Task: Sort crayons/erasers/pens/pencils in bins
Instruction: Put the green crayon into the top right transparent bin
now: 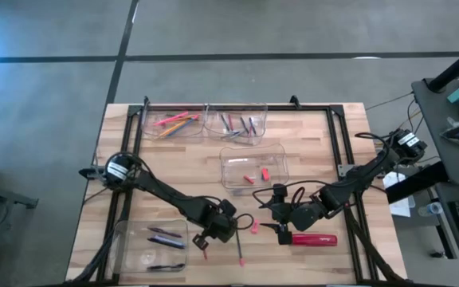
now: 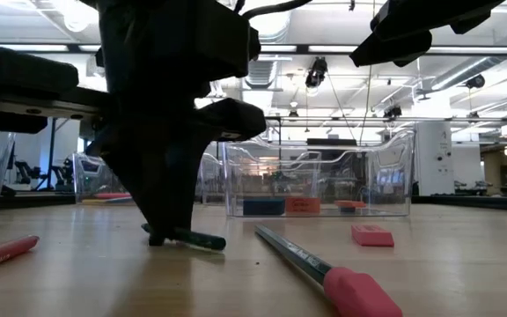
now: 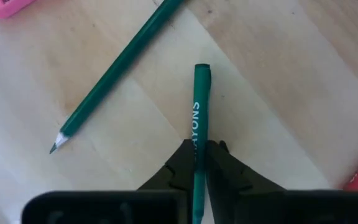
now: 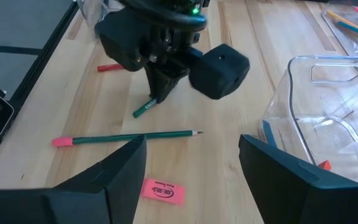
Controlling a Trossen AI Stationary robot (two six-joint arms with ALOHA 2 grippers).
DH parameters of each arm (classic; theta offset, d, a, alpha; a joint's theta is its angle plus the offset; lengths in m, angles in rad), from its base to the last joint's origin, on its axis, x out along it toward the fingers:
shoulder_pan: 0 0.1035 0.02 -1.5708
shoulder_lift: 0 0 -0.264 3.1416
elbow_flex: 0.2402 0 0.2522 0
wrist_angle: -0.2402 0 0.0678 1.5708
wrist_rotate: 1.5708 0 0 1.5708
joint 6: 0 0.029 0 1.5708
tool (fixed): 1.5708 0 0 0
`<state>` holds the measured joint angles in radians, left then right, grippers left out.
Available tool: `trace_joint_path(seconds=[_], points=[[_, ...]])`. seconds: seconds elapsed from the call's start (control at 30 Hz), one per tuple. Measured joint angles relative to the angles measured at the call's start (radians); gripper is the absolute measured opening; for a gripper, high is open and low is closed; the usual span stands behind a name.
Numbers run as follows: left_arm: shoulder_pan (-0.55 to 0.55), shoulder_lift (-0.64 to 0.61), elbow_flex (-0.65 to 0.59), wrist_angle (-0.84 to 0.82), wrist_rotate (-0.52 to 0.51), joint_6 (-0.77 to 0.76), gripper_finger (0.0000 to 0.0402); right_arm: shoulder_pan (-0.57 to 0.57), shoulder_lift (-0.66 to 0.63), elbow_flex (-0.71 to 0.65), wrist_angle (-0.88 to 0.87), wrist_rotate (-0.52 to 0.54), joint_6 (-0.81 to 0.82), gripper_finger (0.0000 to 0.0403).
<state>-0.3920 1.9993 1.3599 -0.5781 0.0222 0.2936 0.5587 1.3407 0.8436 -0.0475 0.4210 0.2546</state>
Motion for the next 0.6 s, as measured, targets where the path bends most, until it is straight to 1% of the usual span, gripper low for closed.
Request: trace_joint_path(seconds=[0.17,0.3,0.43,0.5,0.6], points=[[0.000,-0.055,0.014,-0.024,-0.016,-0.001,0.0003,0.000,0.000,0.000,0.000,0.000,0.000,0.0244],[0.000,-0.099,0.014,-0.072,-0.073,0.000,0.0002,0.000,0.000,0.000,-0.001,0.000,0.000,0.0244],[0.010,-0.171,0.014,-0.136,-0.205,0.008,0.0002,0.000,0.000,0.000,0.000,0.000,0.000,0.0244],[0.034,-0.208,0.014,-0.159,-0.266,0.012,0.0001,0.000,0.000,-0.001,0.000,0.000,0.000,0.0244],[0.088,-0.261,0.014,-0.162,-0.327,0.062,0.0001,0.000,0.000,-0.001,-0.001,0.000,0.009,0.0244]])
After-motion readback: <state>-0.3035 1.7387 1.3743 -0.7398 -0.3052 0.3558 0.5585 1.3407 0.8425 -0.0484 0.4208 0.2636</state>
